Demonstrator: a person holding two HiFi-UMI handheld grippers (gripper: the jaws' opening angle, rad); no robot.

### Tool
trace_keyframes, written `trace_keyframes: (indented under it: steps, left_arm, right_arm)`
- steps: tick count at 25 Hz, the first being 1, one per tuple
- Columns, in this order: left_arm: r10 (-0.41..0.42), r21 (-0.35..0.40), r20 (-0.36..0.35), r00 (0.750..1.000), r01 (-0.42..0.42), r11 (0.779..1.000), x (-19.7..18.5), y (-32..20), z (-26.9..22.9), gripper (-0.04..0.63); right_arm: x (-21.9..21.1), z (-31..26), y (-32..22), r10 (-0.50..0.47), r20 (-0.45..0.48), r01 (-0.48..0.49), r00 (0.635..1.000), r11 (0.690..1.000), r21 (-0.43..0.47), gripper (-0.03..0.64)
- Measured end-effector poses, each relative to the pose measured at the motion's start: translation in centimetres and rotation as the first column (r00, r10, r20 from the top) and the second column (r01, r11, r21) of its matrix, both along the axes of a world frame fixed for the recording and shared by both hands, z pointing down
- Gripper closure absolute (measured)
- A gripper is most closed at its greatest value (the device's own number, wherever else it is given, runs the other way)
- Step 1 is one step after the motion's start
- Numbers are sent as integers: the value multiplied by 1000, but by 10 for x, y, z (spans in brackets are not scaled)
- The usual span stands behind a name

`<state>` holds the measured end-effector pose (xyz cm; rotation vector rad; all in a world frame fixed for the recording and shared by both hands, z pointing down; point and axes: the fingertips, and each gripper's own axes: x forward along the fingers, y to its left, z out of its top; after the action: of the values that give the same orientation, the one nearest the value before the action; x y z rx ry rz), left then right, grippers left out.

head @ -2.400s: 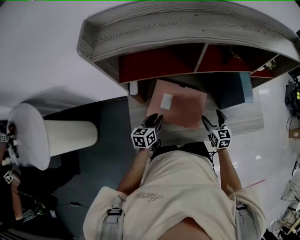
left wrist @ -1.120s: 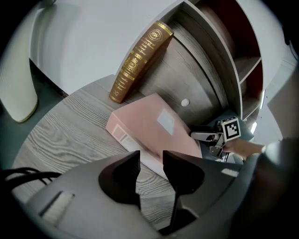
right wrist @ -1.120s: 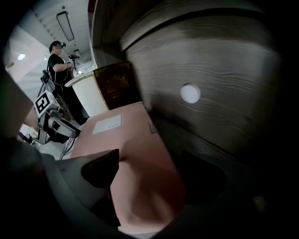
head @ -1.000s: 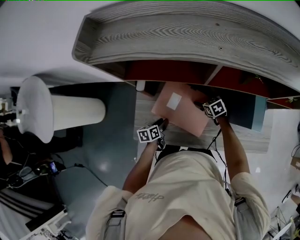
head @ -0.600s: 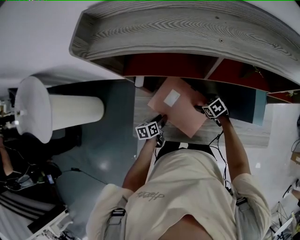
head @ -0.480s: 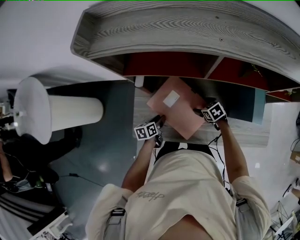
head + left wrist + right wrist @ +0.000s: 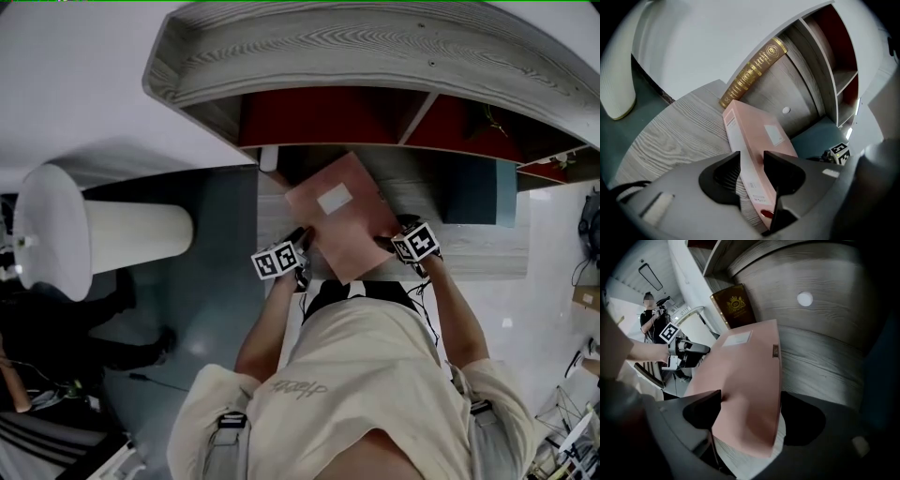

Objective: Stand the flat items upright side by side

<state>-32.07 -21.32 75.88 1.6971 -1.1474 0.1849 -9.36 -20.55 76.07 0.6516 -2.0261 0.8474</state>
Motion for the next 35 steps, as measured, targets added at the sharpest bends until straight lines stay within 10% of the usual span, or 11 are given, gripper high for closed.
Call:
trace_keyframes:
  steps: [35]
  left_arm:
    - [88,-91,-124,988,-100,991,7,-24,11,324]
  right_arm:
    - [-49,10,-72,-10,166,28,986,994,-106,188]
